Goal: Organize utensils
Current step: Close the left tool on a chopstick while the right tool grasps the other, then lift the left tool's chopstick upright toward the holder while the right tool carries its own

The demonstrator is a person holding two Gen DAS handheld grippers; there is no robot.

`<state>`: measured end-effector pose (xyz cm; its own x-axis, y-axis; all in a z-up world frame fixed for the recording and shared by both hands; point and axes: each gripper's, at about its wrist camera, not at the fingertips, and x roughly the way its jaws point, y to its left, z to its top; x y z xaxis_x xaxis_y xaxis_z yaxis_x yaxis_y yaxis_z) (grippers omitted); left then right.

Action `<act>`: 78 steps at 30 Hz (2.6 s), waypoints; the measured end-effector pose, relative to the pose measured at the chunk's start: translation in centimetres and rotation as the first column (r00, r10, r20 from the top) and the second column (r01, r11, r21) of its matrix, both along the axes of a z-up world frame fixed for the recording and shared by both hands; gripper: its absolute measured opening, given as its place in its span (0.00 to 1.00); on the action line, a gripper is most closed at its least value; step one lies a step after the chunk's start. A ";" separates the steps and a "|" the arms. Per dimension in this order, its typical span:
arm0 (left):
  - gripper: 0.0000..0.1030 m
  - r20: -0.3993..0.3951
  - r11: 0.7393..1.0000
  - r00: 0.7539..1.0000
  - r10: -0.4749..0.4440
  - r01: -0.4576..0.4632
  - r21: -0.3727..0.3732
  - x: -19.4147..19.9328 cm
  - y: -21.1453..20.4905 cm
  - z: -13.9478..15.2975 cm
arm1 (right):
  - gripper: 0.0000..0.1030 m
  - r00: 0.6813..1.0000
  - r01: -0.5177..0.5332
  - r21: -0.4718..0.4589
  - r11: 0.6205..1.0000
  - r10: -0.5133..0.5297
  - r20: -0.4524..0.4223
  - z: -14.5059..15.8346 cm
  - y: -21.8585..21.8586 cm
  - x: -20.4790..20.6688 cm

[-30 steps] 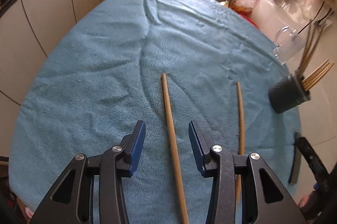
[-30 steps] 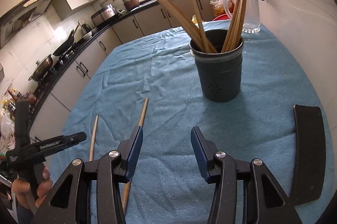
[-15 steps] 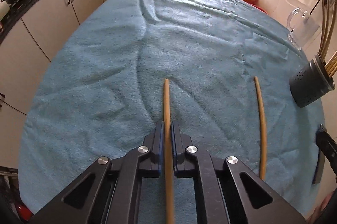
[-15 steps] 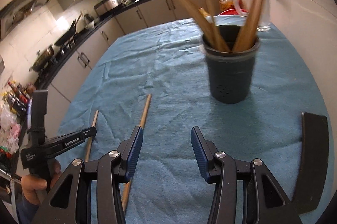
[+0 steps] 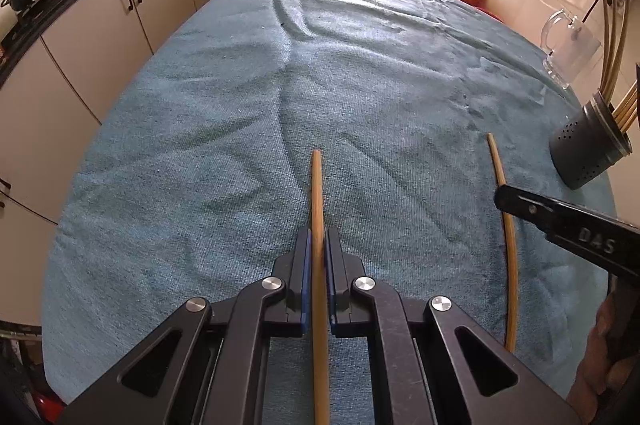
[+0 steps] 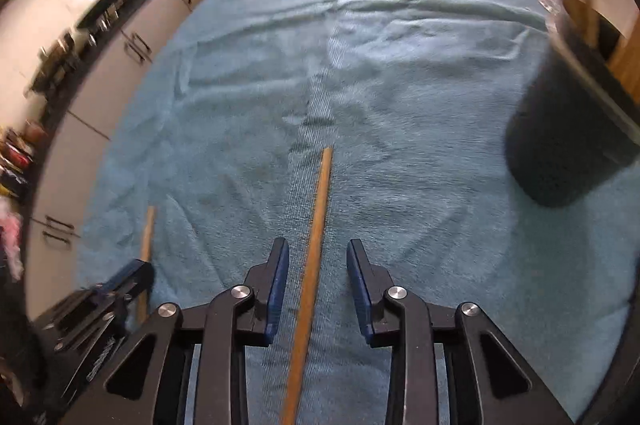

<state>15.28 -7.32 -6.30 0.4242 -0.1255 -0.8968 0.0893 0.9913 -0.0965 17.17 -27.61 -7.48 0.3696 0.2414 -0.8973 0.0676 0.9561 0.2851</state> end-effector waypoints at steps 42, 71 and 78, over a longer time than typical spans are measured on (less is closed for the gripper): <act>0.06 0.343 0.979 0.938 -0.046 0.111 -0.173 -6.5 -1.0 12.5 | 0.07 0.825 0.053 0.116 0.992 -0.109 0.555 12.7 -3.0 -13.4; 0.06 0.377 0.977 0.923 -0.075 0.144 -0.159 -8.4 -2.7 14.2 | 0.07 0.792 0.119 0.168 0.979 -0.196 0.579 13.7 -6.9 -16.8; 0.06 0.383 0.977 0.919 -0.091 0.158 -0.145 -8.5 -3.7 14.6 | 0.07 0.784 0.136 0.180 0.974 -0.217 0.581 13.8 -7.8 -17.4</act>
<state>6.78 -11.06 8.25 0.6939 -0.3353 -0.6372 0.2733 0.9414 -0.1978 -0.19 -35.45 6.29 0.8659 0.2108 -0.4537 0.0104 0.8992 0.4375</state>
